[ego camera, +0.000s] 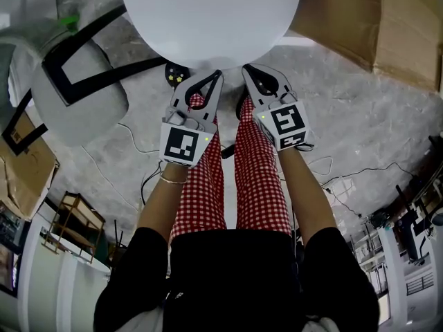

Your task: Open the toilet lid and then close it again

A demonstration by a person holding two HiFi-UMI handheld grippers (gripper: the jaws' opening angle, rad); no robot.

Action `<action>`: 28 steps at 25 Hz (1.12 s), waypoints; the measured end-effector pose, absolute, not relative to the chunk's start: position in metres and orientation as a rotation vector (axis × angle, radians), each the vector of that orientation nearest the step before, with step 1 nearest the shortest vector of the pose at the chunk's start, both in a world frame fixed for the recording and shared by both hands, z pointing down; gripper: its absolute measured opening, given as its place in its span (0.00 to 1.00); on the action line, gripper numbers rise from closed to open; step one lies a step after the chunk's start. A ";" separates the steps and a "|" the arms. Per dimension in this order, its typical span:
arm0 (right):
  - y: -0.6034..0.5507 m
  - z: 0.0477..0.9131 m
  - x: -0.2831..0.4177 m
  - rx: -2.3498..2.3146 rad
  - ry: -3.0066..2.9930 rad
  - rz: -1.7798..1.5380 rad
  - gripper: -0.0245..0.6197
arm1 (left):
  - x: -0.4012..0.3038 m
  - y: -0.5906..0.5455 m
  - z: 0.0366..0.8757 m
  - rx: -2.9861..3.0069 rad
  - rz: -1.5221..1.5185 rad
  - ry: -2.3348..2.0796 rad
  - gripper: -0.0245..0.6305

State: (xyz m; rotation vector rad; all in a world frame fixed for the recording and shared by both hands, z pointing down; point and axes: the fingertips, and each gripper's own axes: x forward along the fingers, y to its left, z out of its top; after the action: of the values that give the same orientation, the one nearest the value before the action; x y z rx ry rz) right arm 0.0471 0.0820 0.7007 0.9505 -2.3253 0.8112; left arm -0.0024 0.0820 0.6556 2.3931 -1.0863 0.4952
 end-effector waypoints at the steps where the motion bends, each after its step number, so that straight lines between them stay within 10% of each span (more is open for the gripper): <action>1: 0.081 0.701 0.047 0.955 -2.324 0.807 0.07 | -0.002 0.082 0.655 2.396 0.496 -1.085 0.04; 28: 0.076 0.697 0.052 1.109 -2.271 0.913 0.07 | -0.014 0.090 0.660 2.341 0.495 -1.073 0.04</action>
State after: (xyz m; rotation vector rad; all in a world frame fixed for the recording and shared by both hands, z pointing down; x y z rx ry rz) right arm 0.0521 0.0758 0.6973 1.1086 -2.2711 0.9133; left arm -0.0142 0.0903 0.6597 2.3415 -1.0728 0.4946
